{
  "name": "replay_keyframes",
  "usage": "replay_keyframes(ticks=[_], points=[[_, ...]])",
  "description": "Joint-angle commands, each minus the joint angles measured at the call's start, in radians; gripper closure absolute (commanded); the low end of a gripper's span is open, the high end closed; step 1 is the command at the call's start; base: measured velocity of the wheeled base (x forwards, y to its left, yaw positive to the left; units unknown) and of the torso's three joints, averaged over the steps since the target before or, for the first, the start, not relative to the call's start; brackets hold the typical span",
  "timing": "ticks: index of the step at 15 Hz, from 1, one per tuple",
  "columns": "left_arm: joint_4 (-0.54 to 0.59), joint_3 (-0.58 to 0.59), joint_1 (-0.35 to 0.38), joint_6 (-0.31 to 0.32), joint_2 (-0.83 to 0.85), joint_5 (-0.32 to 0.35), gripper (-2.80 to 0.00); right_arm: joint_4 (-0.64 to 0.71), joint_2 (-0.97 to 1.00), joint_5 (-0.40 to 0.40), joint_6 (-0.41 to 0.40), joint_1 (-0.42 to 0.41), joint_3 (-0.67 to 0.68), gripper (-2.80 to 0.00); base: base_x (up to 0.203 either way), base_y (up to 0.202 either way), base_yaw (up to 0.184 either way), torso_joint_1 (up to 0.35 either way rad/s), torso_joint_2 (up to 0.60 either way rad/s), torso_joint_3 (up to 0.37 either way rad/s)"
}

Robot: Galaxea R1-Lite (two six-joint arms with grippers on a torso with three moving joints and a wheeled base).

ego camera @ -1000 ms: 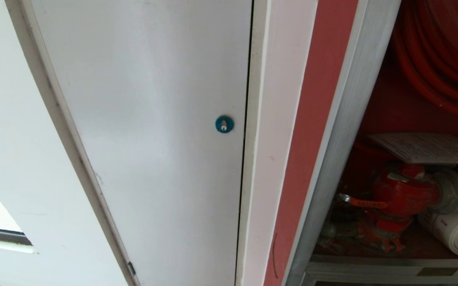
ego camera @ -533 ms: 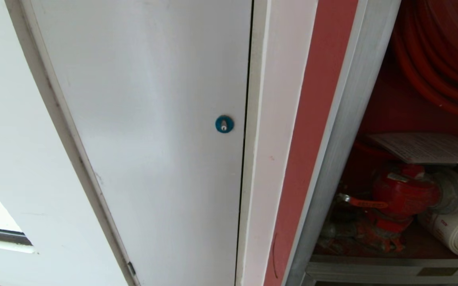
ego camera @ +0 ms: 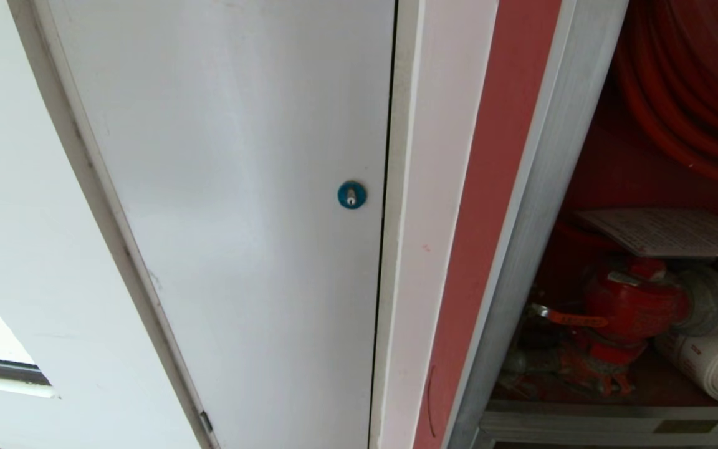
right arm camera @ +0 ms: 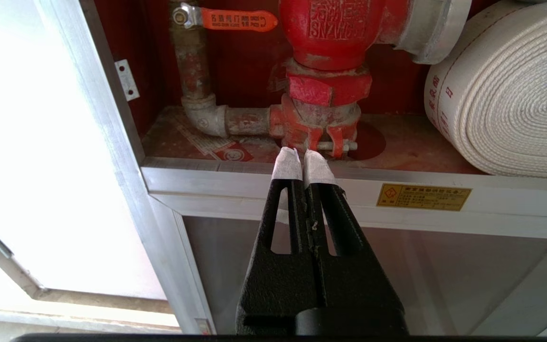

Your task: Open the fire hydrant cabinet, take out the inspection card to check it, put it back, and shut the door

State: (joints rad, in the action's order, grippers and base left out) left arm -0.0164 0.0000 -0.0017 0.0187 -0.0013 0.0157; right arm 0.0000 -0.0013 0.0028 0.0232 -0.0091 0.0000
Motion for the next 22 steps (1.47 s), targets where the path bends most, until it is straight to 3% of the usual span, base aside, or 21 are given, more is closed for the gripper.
replay_keyframes(ticks=[1,6,22], points=[[0.0,0.006,0.0,0.0,0.001,0.0,0.0,0.0,-0.002,0.0,0.0,0.0,0.0,0.0,0.0,0.0,0.0,0.0,0.0,0.0],[0.0,0.006,0.0,0.0,0.001,0.0,0.0,0.0,-0.002,0.0,-0.002,0.0,0.0,0.0,-0.045,0.0,0.0,0.005,0.0,0.0],[0.0,0.006,0.0,0.0,0.0,0.0,0.0,0.0,-0.002,0.0,-0.002,0.0,0.0,0.0,-0.196,0.0,0.001,0.0,0.0,0.002]])
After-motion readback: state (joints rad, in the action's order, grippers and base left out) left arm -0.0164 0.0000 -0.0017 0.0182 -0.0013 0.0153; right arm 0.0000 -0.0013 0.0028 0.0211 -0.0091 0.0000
